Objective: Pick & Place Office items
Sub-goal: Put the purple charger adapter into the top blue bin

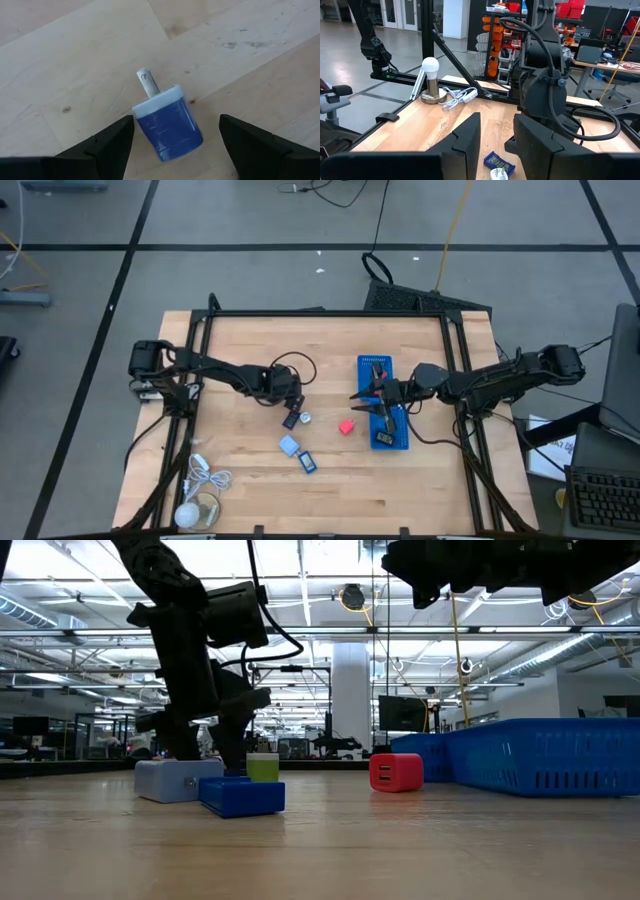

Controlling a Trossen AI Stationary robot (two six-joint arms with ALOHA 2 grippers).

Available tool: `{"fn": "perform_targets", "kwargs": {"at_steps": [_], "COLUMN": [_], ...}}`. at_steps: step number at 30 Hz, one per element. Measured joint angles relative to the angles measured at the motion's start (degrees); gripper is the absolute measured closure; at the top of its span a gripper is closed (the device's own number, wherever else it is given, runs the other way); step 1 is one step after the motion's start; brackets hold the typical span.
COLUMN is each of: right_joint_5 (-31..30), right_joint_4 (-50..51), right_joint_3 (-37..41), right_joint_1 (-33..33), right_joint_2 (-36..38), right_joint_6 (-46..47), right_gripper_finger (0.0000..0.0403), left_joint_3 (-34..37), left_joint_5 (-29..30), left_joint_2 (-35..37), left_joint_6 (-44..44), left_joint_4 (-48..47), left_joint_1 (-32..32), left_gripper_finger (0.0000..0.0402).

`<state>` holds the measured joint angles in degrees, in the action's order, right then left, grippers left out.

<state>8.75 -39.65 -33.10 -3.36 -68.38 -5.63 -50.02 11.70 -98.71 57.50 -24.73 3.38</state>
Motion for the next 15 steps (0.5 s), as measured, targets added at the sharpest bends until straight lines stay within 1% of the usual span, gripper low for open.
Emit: {"fn": "perform_targets", "kwargs": {"at_steps": [2, 4, 7, 9, 11, 15], "right_joint_5": [0.00, 0.00, 0.00, 0.00, 0.00, -0.02], "right_joint_4": [0.01, 0.01, 0.01, 0.01, 0.01, 0.03], "right_joint_3": [0.00, 0.00, 0.00, 0.00, 0.00, 0.00], "right_joint_1": [0.00, 0.00, 0.00, 0.00, 0.01, 0.01], "right_joint_2": [0.00, 0.00, 0.00, 0.00, 0.00, 0.00], "right_joint_6": [0.00, 0.02, 0.02, 0.02, 0.02, 0.02], "right_gripper_finger": [0.0298, 0.0298, 0.0298, 0.0298, 0.0298, 0.0298], "left_joint_3": [0.01, 0.04, 0.07, 0.09, 0.09, 0.11], "left_joint_5": [-0.65, -0.82, -0.40, 0.56, 1.80, 2.47], "left_joint_2": [-0.02, -0.05, -0.07, -0.11, -0.17, 0.24], "left_joint_6": [-0.57, -0.95, -1.73, -3.36, -5.97, -15.10], "left_joint_4": [-0.14, -0.54, -1.53, -2.14, -2.01, -1.49], "left_joint_1": [0.08, 0.13, 0.13, 0.13, 0.02, 0.11], "left_gripper_finger": [0.0118, 0.0143, 0.0196, 0.0236, 0.0265, 0.0269]}}
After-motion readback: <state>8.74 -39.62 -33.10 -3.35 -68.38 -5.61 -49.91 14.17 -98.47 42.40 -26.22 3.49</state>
